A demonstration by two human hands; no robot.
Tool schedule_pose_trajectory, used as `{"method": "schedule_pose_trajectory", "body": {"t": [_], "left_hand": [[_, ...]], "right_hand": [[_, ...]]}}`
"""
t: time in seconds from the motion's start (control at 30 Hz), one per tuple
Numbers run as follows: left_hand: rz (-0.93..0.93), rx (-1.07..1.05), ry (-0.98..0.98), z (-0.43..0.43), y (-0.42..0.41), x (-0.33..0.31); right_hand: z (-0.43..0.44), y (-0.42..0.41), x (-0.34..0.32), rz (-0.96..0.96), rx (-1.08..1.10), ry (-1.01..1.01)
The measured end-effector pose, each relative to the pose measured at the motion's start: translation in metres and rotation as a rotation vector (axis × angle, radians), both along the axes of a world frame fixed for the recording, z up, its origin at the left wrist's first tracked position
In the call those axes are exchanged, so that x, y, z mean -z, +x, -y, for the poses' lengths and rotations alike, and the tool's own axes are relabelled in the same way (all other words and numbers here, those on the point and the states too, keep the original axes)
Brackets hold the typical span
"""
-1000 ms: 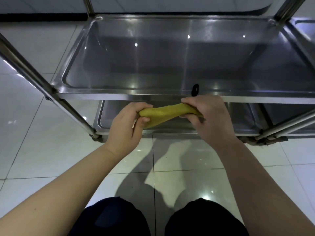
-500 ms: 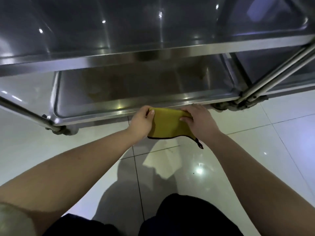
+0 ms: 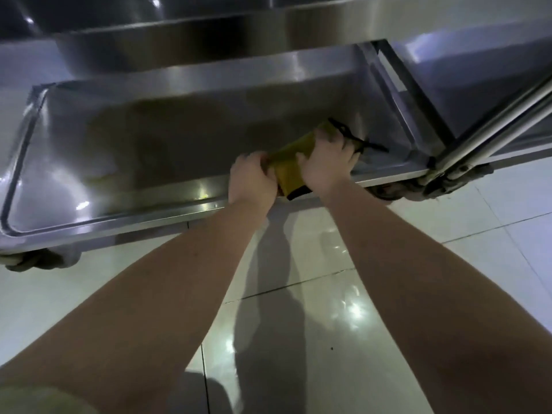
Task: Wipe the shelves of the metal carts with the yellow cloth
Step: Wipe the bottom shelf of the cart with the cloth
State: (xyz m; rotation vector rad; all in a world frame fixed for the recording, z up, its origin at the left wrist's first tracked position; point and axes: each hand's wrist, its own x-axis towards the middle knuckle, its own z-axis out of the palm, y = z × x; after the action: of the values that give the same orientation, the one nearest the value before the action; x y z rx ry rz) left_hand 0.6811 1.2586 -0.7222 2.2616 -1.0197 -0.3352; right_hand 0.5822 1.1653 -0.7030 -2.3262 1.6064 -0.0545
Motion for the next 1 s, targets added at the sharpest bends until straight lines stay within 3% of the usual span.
{"method": "schedule_pose_trajectory", "body": {"t": [0.07,0.23,0.37,0.57,0.73,0.8,0.9,1.0], "left_hand": [[0.153,0.056,0.028,-0.008,0.008,0.011],[0.426,0.212,0.25,-0.002,0.039,0.028],[0.415,0.211,0.291,0.01,0.045,0.039],[0.479,0.207,0.238,0.007,0.043,0.046],[0.516,0.246,0.344,0.011,0.043,0.051],[0.509,0.234,0.349,0.013,0.044,0.051],[0.462,0.171,0.29,0.013,0.044,0.052],[0.432,0.089,0.203,0.01,0.046,0.056]], "right_hand": [[-0.015,0.017,0.025,-0.018,0.015,0.079],[-0.019,0.052,0.043,-0.199,0.06,-0.141],[-0.011,0.064,0.048,-0.072,0.095,-0.026],[0.063,-0.011,0.058,-0.103,-0.187,-0.155],[0.155,-0.09,0.043,-0.073,0.079,0.122],[0.153,-0.078,0.046,-0.099,0.081,0.081],[0.117,-0.017,0.053,-0.077,-0.077,-0.08],[0.052,0.064,0.056,-0.013,-0.437,-0.169]]}}
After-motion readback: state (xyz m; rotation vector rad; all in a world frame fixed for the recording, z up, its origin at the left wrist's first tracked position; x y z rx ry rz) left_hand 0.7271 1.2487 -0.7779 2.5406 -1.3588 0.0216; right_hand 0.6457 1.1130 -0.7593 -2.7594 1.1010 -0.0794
